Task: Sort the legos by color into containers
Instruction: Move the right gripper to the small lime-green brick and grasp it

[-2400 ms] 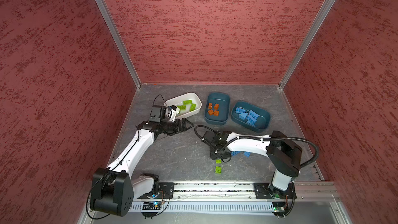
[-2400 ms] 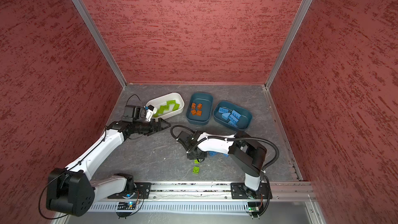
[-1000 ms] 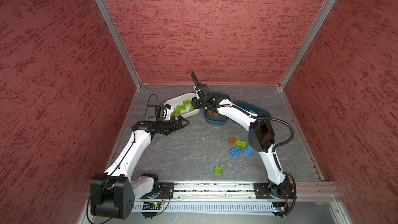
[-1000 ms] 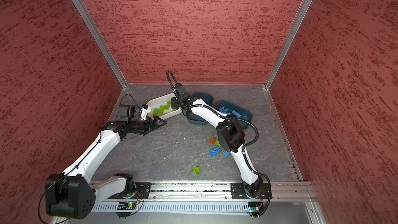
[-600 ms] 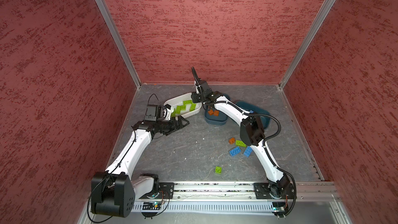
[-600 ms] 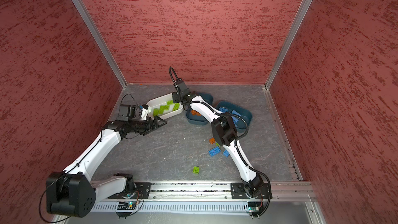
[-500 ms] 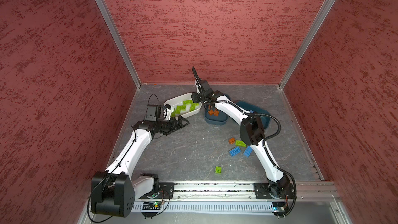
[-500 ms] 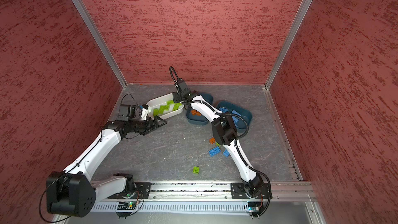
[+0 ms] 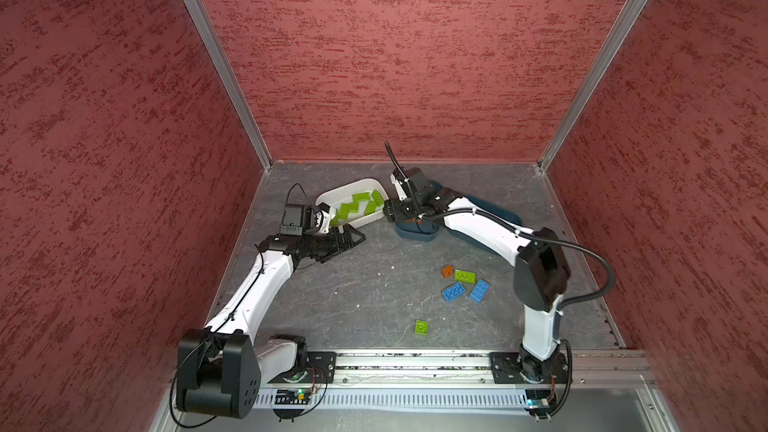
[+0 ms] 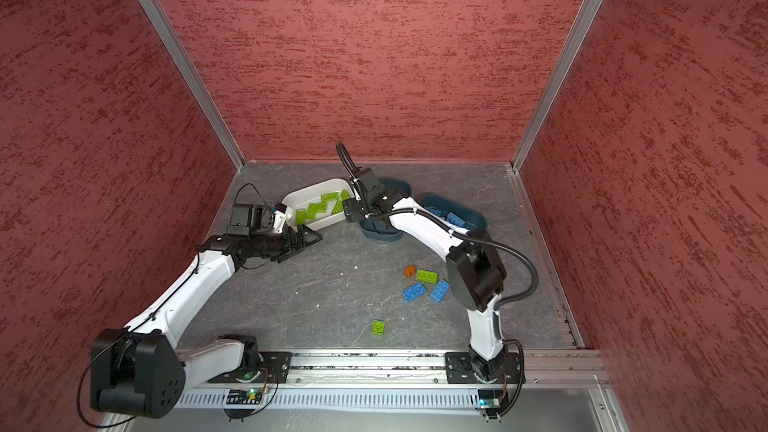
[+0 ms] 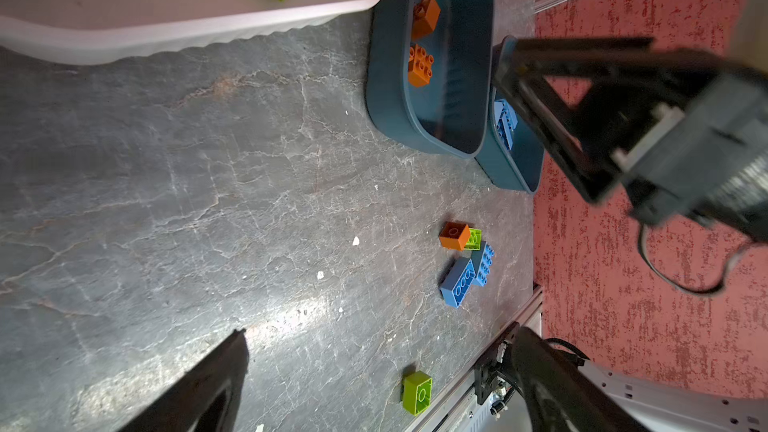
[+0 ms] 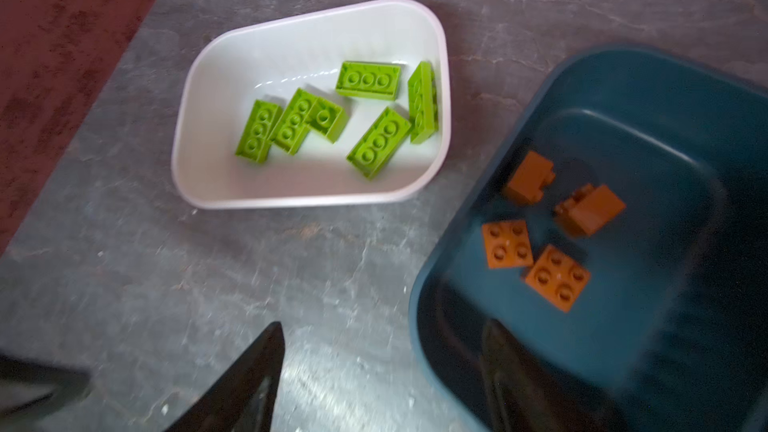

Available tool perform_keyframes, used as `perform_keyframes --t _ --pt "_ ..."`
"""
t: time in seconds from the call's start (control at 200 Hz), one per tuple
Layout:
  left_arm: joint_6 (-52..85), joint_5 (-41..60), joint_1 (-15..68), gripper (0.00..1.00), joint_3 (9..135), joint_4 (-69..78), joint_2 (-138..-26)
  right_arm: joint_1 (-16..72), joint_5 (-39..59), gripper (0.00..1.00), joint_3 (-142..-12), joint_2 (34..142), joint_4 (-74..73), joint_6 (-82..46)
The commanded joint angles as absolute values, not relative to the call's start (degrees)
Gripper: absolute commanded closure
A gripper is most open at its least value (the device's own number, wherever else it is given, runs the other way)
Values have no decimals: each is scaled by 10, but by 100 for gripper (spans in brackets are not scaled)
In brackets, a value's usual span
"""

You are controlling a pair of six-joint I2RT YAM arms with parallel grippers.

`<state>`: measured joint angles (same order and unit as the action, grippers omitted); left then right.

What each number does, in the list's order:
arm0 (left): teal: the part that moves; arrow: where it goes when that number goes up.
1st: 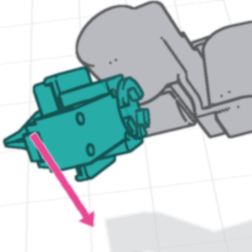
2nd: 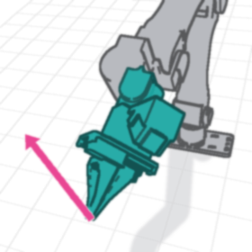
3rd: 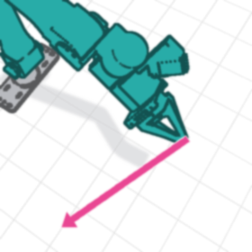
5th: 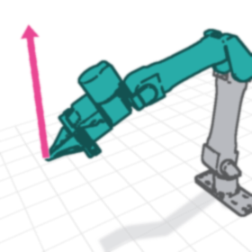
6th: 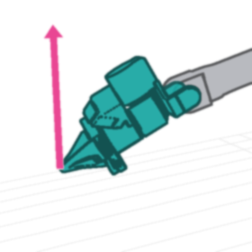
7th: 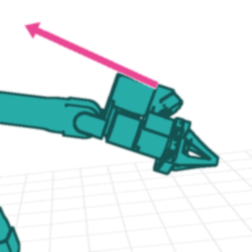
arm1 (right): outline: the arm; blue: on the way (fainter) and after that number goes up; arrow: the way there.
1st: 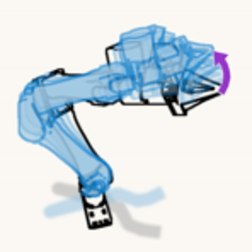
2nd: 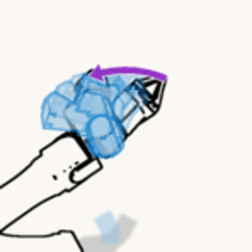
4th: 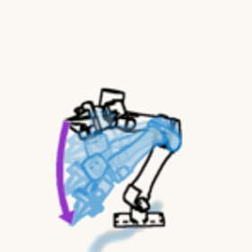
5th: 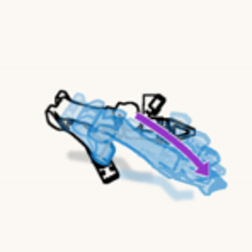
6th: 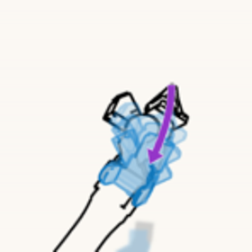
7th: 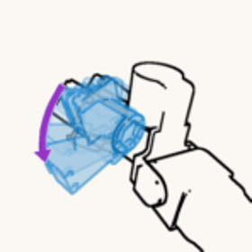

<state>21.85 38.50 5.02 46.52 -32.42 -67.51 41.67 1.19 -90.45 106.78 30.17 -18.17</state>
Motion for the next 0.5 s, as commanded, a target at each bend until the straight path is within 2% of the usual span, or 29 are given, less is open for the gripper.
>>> perform_keyframes --t 0.0,0.2,0.491 --pt "221 384 46 0 457 -305 -680 443 14 23 -820 1003 336 -247" --pt "218 382 47 0 457 -313 -681 519 -13 18 -700 908 421 -426" --pt "222 369 47 0 451 -313 -676 634 18 15 -601 861 461 -599"
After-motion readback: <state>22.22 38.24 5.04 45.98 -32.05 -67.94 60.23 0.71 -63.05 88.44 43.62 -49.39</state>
